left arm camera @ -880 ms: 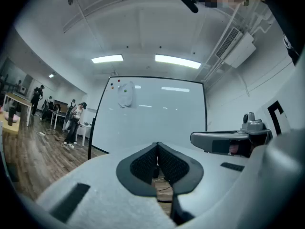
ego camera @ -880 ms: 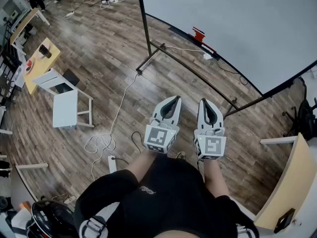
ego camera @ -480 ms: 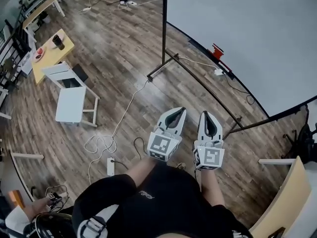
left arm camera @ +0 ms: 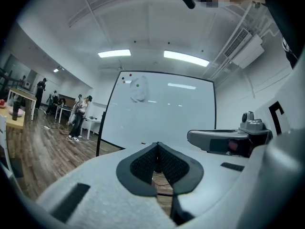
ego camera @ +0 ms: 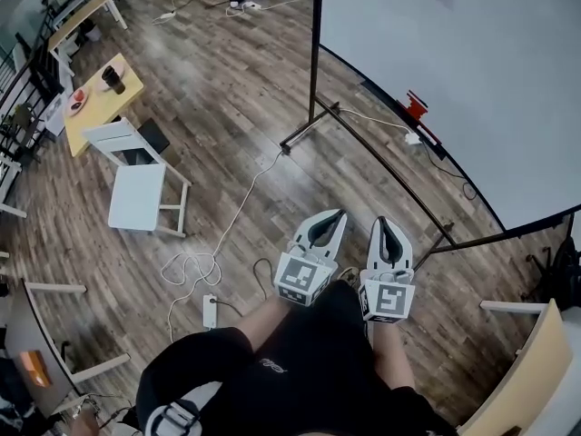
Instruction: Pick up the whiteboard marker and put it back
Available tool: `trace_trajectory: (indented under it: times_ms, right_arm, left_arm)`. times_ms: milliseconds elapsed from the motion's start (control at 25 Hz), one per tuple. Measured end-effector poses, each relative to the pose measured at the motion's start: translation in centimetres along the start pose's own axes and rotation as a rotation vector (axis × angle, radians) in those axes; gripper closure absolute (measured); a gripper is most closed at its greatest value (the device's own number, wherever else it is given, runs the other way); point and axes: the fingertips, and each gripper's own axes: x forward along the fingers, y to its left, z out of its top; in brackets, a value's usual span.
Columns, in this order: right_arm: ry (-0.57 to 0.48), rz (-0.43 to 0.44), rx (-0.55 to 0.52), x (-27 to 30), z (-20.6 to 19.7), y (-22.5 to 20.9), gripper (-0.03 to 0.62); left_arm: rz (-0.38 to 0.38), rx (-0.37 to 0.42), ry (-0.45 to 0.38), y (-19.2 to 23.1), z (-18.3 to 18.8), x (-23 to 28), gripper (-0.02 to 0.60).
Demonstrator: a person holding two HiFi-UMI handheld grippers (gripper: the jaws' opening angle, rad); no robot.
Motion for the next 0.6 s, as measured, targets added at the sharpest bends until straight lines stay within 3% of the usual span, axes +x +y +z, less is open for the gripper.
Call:
trace_trajectory:
  times_ms: [240,600]
  right_arm:
    - [0.0,0.015,0.035,4.1,-0.7,-4.3,0.591]
    - [-0.007,0.043,0.007,8.9,-1.0,-15.2,0.591]
  left_arm:
    - [0.026,0.017,0.018,0.8,0.3,5.1,0.575]
    - [0.037,0.056,0.027,-1.3,1.5,16.8,0.575]
